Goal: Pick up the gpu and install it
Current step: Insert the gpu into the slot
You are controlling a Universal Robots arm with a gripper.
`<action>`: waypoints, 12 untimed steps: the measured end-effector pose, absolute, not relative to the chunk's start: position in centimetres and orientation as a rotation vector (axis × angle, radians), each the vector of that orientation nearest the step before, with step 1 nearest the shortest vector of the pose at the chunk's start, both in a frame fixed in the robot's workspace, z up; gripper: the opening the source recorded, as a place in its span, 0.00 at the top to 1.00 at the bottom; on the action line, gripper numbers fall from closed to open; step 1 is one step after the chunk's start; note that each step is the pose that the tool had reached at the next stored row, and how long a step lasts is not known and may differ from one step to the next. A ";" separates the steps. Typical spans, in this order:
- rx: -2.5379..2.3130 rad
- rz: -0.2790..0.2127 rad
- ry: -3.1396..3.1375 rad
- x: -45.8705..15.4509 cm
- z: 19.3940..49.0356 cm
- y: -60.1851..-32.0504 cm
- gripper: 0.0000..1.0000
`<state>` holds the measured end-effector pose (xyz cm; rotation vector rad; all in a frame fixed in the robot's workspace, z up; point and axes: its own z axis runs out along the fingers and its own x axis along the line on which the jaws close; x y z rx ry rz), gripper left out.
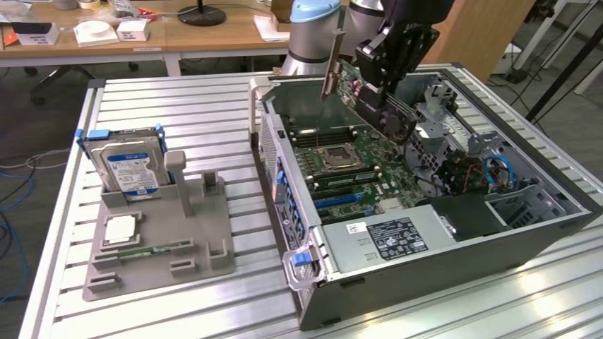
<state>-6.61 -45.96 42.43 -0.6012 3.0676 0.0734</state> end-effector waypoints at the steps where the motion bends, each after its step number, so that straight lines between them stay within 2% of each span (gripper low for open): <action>1: -0.605 0.073 3.067 -6.5 42.4 -46.0 0.74; 12: -0.657 0.074 3.057 -5.5 42.4 -46.0 0.74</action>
